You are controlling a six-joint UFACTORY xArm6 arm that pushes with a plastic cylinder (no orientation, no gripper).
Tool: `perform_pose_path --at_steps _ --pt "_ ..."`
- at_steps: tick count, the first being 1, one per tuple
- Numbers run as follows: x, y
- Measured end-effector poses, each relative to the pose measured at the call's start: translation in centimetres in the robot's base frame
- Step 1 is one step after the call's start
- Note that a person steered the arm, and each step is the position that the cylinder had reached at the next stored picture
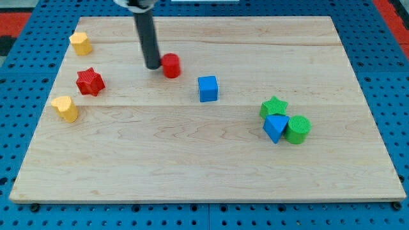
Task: Slide the red star at the bottom of the yellow hexagon
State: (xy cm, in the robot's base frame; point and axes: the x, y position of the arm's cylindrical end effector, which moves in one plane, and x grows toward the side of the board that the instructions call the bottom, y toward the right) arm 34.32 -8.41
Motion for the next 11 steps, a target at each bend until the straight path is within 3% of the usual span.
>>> perform_pose_path --at_steps 1,3,5,8,9,10,11 --pt "0.5 1.8" --pt "8.6 -6.5" --pt "7.5 -13.9" --pt "4.5 -14.9" --pt "7.7 -14.7" --pt "8.4 -17.9" --pt "5.9 -22.1"
